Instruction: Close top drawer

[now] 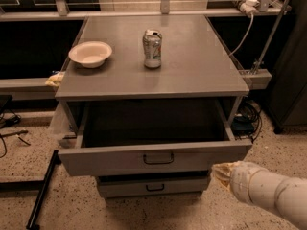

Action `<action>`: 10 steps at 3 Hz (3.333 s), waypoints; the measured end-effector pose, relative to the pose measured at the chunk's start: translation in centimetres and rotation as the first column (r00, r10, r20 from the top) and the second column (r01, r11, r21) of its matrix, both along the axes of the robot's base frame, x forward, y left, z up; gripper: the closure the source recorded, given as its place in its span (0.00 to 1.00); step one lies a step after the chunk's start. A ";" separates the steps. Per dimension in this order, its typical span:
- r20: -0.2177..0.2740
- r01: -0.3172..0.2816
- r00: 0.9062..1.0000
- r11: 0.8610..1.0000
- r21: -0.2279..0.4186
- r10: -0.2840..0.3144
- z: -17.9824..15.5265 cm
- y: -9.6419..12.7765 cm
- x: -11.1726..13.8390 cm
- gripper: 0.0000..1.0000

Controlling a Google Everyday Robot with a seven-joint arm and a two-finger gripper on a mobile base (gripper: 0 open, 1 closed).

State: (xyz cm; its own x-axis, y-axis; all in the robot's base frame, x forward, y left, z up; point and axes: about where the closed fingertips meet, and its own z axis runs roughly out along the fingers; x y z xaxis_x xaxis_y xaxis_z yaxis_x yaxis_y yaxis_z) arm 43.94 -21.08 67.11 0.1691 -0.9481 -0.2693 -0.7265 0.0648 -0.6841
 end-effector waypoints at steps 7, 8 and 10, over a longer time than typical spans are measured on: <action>-0.003 0.077 0.997 0.997 -0.029 -0.078 0.0 -1.3 17.9 1.00; -0.022 0.046 0.999 0.999 -0.028 -0.047 0.9 -0.8 15.4 1.00; -0.044 0.040 0.998 0.999 -0.022 -0.041 2.9 -0.7 10.7 0.81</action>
Offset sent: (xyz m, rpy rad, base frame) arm 0.0718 -0.0104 0.0013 -0.0457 -0.0338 -0.0336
